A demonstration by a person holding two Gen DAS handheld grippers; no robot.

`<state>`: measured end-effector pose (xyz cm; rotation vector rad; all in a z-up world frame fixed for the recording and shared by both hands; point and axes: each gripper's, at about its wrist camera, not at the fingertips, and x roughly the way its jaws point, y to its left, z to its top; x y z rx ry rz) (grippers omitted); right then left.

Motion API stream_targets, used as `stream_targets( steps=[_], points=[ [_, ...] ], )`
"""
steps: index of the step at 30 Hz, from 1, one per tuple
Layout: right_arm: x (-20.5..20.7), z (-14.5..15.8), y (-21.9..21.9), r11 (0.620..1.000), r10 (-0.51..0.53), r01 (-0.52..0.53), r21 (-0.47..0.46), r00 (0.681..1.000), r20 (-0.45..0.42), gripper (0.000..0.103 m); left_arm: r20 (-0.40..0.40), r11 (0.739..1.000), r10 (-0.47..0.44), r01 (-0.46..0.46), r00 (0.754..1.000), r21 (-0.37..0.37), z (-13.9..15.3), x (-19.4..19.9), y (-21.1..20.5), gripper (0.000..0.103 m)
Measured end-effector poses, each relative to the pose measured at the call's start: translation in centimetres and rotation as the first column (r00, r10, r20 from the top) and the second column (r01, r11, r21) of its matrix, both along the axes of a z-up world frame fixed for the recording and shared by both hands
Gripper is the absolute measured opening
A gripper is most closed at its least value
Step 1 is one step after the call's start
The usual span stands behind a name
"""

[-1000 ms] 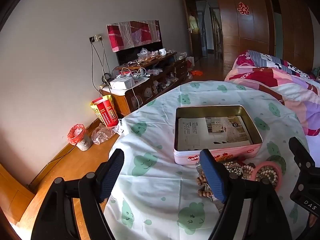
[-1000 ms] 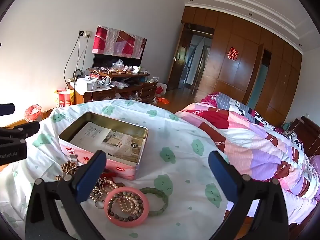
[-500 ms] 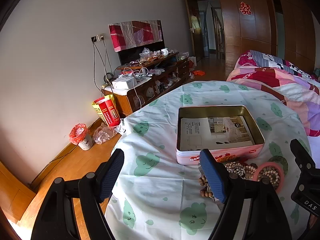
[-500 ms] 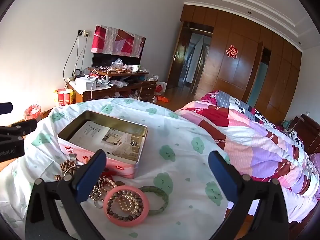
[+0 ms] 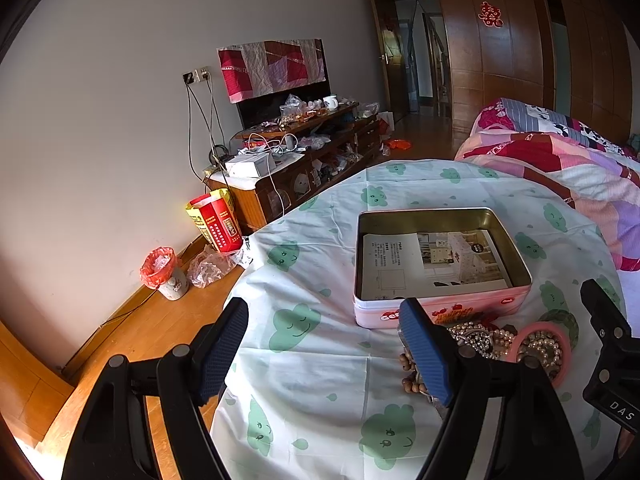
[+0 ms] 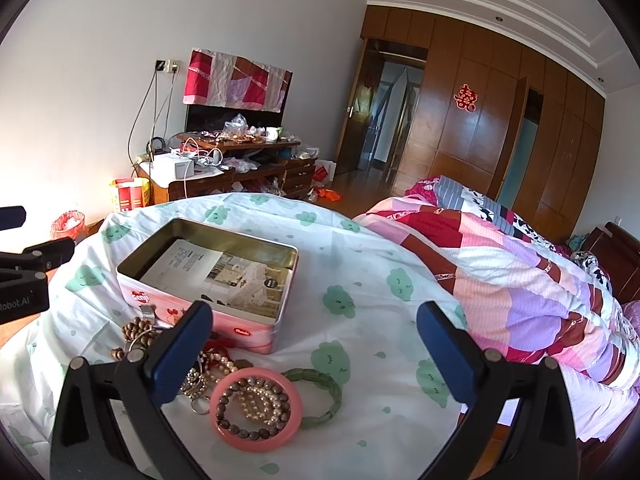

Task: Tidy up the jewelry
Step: 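Move both tools toward the loose jewelry beside the pink tin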

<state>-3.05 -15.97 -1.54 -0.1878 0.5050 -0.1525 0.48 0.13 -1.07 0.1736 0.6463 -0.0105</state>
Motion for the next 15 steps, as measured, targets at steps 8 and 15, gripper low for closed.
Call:
stream_targets(
  steps=[8, 15],
  points=[
    [0.07, -0.52, 0.07, 1.000, -0.003, 0.003, 0.012, 1.000, -0.014, 0.103, -0.001, 1.000, 0.002, -0.002, 1.000, 0.005, -0.13, -0.06, 0.12, 0.078],
    [0.06, -0.71, 0.01, 1.000, -0.002, 0.002, 0.017, 1.000, -0.014, 0.103, -0.003, 1.000, 0.004, -0.004, 1.000, 0.008, -0.25, -0.07, 0.37, 0.078]
  ],
)
